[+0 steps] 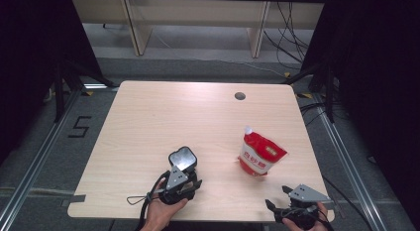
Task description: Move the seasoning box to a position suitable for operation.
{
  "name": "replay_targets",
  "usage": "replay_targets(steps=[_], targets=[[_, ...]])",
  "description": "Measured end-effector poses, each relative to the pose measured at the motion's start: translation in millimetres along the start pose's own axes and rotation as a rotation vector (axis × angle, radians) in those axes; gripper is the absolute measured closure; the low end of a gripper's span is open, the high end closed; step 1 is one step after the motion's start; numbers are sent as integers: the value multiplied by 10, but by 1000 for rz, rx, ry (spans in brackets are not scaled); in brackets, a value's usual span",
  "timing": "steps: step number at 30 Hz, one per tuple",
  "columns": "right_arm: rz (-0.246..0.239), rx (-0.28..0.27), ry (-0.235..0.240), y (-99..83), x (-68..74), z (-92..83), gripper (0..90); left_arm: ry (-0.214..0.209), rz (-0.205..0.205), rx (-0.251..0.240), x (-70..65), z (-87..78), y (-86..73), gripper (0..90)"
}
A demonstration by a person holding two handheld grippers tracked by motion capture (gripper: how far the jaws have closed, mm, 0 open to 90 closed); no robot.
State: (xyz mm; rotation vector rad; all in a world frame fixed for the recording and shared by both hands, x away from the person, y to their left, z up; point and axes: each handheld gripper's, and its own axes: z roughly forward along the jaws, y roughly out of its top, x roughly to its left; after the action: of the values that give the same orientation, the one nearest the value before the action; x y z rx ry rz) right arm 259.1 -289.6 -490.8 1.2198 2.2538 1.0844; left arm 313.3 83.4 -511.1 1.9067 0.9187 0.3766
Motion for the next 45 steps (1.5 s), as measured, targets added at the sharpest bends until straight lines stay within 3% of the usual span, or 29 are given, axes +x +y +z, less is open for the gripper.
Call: replay_targets(steps=[3,8,11,12,19,22,23,24,25,26,29,30,31,35,36,38,41,42,45], targets=[[-2,0,0,1,0,0,236,-8,3,-1,13,44,30,694],[-30,-10,-8,-1,-8,14,236,-24,17,0,48,50,28,814],[-29,-12,-6,-1,-9,17,236,-40,8,9,64,35,30,821],[-27,-15,-2,-2,-11,20,237,-44,-13,4,63,27,27,823],[-29,-15,-1,-3,-11,20,237,-71,6,24,126,-64,8,808],[-26,-11,2,-6,-11,22,237,-65,22,51,189,-188,-27,794],[4,2,8,-9,13,17,237,-64,20,47,207,-216,-39,790],[-34,-10,-3,-6,-15,22,237,-60,17,45,222,-246,-54,785],[-9,-5,1,-10,2,19,236,-60,17,45,222,-246,-54,780],[-36,-13,-6,-7,-19,21,237,-44,40,63,282,-330,-78,774],[-22,-4,4,-9,-16,24,236,-36,36,60,330,-393,-113,763],[-3,4,18,-13,-5,35,236,-34,11,64,354,-451,-139,760],[-25,-3,7,-12,-16,37,236,-34,11,64,354,-451,-139,756],[-26,-4,17,-13,-18,45,236,-20,16,66,426,-559,-181,743],[6,5,16,-18,10,41,235,-12,-14,61,456,-613,-207,740],[-24,5,13,-15,-12,44,235,-3,-20,52,493,-672,-218,733],[-21,8,33,-12,-4,53,235,27,1,59,541,-745,-234,726],[-24,9,35,-12,-3,54,235,30,-21,50,545,-753,-247,724],[-25,19,28,-10,2,46,235,43,-26,48,568,-779,-258,721]])
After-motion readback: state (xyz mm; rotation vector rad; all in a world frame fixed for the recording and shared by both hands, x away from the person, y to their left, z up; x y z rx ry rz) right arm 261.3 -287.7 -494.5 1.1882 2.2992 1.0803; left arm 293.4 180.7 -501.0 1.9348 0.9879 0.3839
